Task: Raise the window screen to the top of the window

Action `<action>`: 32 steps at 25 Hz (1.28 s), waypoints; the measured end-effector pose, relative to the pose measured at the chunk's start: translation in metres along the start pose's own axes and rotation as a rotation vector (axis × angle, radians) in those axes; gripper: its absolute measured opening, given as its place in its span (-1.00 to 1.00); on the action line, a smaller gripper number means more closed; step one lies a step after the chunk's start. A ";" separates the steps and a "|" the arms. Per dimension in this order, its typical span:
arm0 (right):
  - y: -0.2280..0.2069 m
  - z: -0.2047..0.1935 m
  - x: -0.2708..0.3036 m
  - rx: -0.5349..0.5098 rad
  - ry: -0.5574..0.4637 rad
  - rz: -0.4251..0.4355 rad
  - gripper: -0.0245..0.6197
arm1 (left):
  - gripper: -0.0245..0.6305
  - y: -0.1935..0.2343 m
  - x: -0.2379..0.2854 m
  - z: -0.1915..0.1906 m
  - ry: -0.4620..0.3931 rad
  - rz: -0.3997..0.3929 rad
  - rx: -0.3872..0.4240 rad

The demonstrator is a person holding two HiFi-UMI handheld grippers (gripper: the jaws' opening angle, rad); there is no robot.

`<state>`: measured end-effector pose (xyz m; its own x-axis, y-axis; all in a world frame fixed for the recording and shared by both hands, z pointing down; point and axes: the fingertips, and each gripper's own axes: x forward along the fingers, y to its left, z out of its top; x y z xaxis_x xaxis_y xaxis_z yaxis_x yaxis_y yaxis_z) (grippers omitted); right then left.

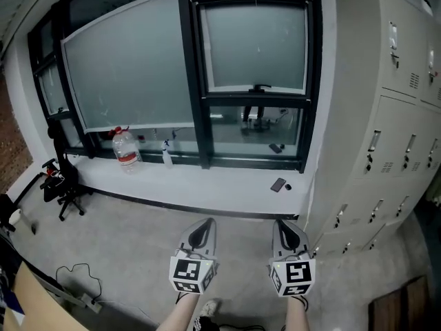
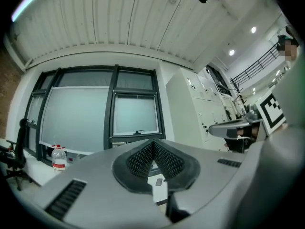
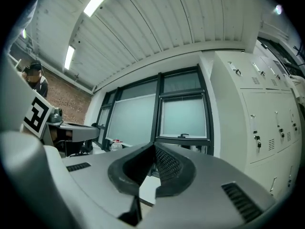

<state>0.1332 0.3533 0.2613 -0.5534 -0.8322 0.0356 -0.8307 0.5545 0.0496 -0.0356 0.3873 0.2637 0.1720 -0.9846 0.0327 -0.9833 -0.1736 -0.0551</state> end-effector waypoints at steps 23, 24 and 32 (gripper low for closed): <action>0.089 -0.012 -0.065 0.175 0.081 -0.075 -0.90 | -0.92 -0.003 -0.076 -0.020 0.034 -0.063 -0.178; 0.091 -0.012 -0.067 0.173 0.080 -0.075 -0.90 | -0.92 -0.003 -0.078 -0.020 0.034 -0.061 -0.178; 0.095 -0.005 -0.072 0.148 0.073 -0.053 -0.90 | -0.92 -0.006 -0.084 -0.020 0.033 -0.063 -0.173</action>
<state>0.0946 0.4654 0.2689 -0.5073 -0.8548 0.1098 -0.8614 0.4991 -0.0944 -0.0455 0.4710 0.2808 0.2338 -0.9702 0.0637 -0.9669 -0.2251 0.1205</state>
